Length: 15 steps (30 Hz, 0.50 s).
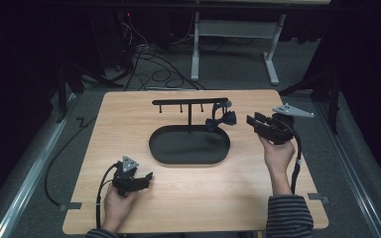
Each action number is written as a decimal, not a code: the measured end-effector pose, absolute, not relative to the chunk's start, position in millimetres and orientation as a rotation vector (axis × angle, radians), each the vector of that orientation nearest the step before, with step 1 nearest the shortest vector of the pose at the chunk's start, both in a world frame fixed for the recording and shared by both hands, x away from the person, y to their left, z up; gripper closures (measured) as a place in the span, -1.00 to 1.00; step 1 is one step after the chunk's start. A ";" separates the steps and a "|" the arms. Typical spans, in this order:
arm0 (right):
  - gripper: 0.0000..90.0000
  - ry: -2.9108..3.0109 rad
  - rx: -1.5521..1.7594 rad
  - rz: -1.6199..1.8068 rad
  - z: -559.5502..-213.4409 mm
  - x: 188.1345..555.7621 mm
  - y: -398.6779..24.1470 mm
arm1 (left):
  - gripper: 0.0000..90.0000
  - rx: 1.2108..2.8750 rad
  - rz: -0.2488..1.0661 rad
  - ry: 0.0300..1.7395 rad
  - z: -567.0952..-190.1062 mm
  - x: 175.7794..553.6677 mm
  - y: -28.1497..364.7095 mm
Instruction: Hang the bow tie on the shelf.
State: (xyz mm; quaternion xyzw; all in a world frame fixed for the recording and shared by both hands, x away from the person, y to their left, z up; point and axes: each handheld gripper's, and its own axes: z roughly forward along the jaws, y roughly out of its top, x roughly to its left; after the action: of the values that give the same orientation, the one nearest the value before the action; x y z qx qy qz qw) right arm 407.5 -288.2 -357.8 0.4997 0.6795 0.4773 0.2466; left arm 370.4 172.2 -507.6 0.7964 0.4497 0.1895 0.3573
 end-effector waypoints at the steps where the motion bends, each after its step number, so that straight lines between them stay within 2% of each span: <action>1: 0.38 1.848 1.361 1.307 -358.2 406.1 -289.7 | -0.44 2.055 0.489 1.161 -507.6 370.4 172.2; 15: 0.38 1.844 1.370 1.309 -364.7 394.4 -295.4 | -0.44 2.055 0.489 1.161 -507.6 370.4 172.2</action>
State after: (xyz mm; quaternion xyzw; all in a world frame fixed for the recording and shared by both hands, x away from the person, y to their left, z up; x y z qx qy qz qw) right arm 394.4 -295.4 -364.7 0.5023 0.6758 0.4799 0.2463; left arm 370.4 172.2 -507.6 0.7963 0.4498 0.1894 0.3574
